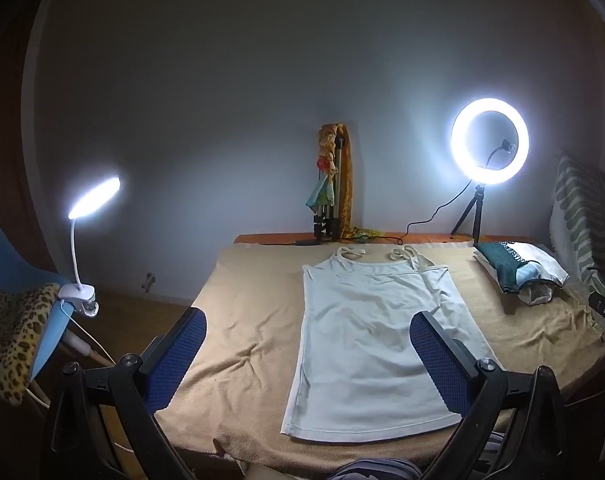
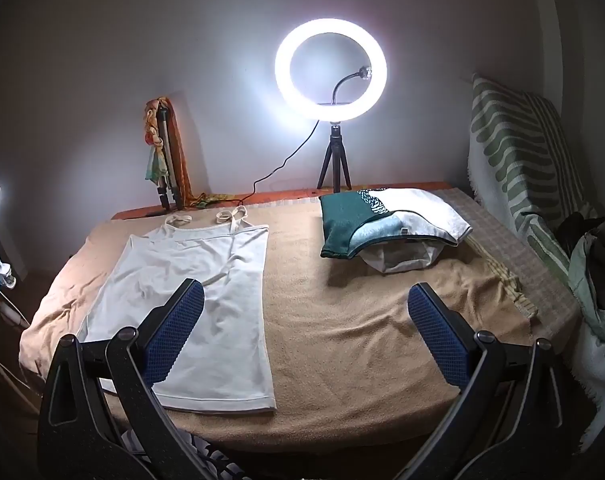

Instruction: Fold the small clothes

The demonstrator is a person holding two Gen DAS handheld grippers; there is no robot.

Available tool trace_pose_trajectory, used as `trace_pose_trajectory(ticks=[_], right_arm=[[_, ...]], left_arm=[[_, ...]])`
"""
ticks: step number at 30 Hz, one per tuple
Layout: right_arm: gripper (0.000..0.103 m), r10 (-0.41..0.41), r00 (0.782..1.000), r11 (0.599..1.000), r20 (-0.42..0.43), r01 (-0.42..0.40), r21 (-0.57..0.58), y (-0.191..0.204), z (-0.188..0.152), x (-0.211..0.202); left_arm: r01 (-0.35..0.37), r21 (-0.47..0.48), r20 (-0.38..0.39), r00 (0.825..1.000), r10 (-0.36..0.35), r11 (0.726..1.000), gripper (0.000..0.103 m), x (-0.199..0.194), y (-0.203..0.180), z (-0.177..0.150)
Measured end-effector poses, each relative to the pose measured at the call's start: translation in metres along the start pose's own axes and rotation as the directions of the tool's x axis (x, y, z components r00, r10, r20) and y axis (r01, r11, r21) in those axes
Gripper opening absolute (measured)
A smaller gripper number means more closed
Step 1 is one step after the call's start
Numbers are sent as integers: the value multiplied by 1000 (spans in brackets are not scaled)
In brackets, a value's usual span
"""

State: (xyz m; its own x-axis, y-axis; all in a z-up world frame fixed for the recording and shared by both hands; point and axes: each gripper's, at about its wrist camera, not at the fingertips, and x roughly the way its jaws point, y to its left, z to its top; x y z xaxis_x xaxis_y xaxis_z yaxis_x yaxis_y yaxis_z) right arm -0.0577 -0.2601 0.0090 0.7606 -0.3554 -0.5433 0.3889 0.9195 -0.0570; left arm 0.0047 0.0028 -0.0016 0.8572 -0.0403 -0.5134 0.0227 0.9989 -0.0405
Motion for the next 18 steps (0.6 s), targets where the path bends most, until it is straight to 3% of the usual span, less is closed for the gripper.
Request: trace_pose_trajectory(ticks=[1,3,18], right_arm=[[103,1,1000,1000,16,-1,6,0,0,-1],[103,5,1000,1000,11,-5,7,-1,-1,1],[103,10,1000,1000,5,-10,-2,4,1,0]], left_arm=[[8,-49,-9,1000,-8,999,103,3,16,7],[-26,-11,33,999,27,1000,103,-5,5,2],[-53,-1,52,997,53,999,103,-14,-4,4]])
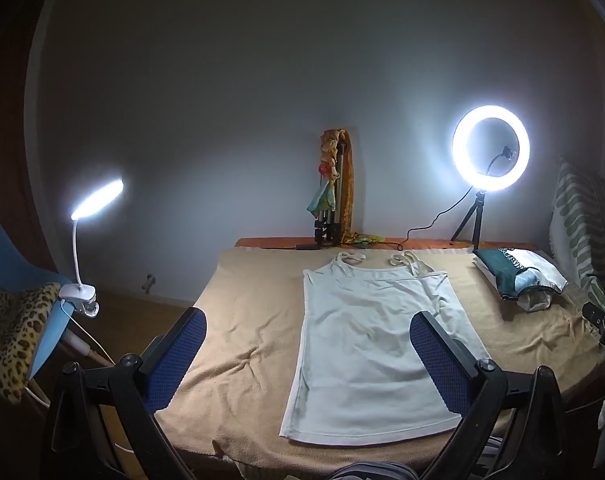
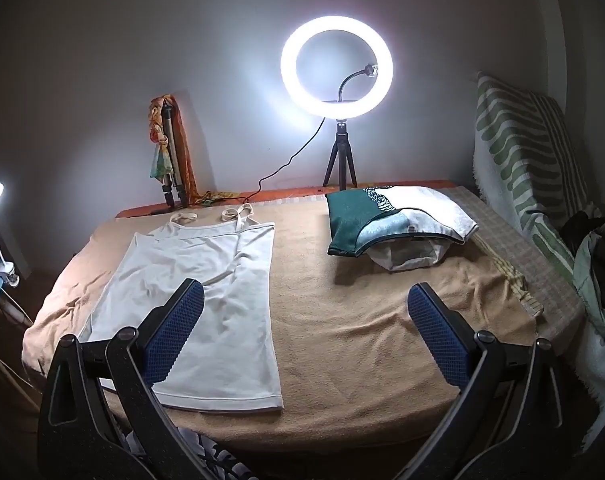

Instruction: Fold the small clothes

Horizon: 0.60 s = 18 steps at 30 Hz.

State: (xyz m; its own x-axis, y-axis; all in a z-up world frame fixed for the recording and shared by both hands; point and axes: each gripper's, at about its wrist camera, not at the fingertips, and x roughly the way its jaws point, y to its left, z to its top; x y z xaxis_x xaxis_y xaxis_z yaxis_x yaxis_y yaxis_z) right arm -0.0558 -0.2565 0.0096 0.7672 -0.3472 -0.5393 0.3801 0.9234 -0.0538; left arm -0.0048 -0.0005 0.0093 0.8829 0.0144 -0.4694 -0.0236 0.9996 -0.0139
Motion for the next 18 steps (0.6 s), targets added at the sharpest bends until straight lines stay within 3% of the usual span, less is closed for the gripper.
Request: trace_pose_trajectory(ticks=[18], right_arm=[[103,4,1000,1000,-3,-4,6,0,-1,3]], left_arm=[[2,-6,15,1000,-2,1000,103,1,1,5]])
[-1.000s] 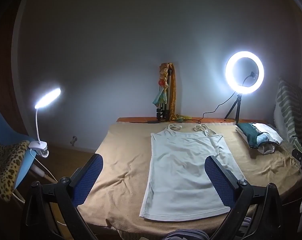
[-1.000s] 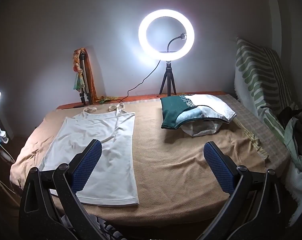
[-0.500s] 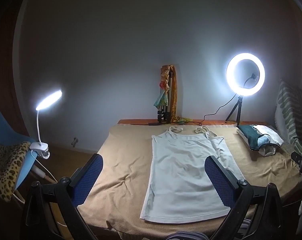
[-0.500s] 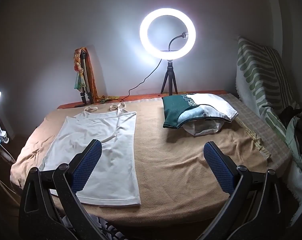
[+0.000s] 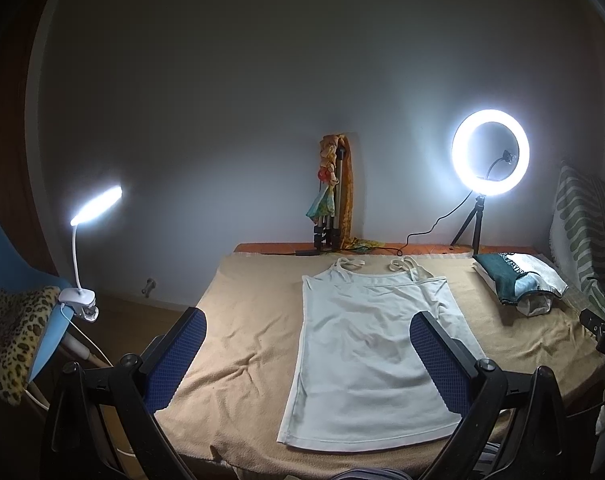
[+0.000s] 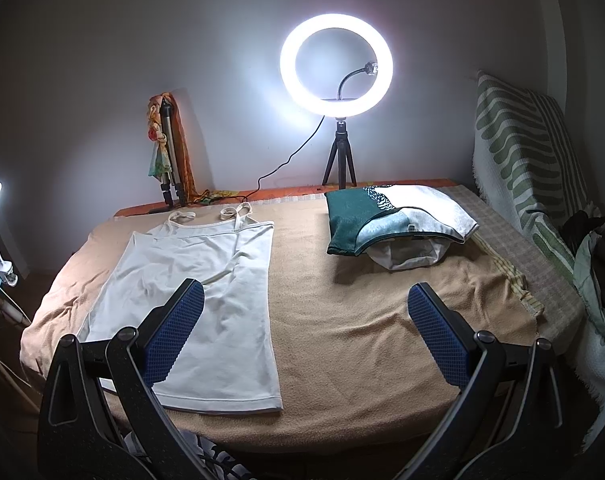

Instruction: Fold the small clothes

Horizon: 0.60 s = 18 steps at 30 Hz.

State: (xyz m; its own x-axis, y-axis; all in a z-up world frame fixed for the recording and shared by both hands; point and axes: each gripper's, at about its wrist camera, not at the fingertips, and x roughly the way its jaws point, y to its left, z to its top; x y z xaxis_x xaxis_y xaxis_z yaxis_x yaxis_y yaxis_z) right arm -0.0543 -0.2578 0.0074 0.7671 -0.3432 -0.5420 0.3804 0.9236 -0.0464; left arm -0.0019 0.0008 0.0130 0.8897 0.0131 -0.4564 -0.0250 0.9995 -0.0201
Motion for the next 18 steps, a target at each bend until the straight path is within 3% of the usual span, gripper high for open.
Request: trace_pose_trajectory(ticks=[18], right_arm=[[103,0,1000,1000,0,0,-1,2,0,1]], left_arm=[[-1,1,7,1000,1,1000,103,0,-1,0]])
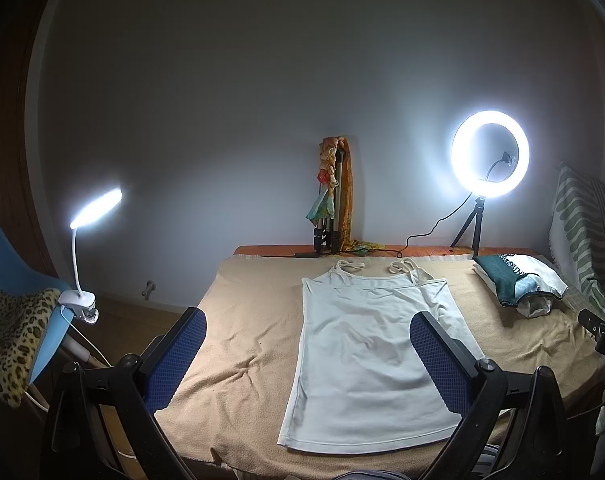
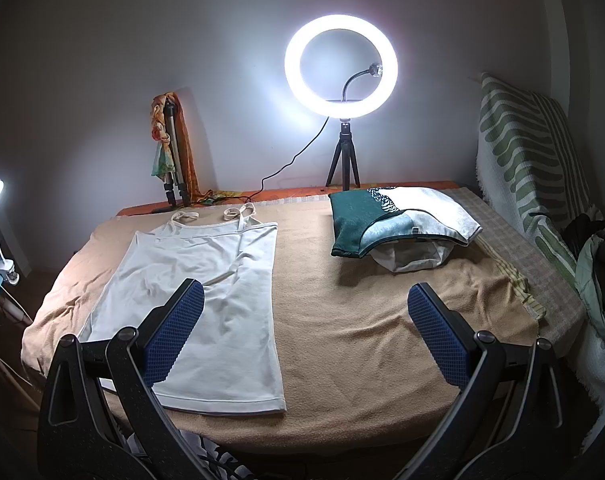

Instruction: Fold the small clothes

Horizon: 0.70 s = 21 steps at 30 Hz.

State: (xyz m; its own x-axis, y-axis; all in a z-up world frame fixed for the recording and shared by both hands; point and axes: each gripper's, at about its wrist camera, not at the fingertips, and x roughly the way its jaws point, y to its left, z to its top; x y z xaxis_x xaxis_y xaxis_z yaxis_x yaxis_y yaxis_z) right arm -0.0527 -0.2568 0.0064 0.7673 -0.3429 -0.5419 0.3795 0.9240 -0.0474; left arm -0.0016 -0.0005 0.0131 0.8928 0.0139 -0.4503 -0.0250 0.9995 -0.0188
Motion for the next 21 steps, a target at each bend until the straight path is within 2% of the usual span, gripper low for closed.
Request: trace_pose_trajectory(ticks=[21], right_arm=[[103,9,1000,1000,-2,-9,-21,11,1,8]], left_arm=[[0,8,-6,1000,0,1000,103,5,-3,-1]])
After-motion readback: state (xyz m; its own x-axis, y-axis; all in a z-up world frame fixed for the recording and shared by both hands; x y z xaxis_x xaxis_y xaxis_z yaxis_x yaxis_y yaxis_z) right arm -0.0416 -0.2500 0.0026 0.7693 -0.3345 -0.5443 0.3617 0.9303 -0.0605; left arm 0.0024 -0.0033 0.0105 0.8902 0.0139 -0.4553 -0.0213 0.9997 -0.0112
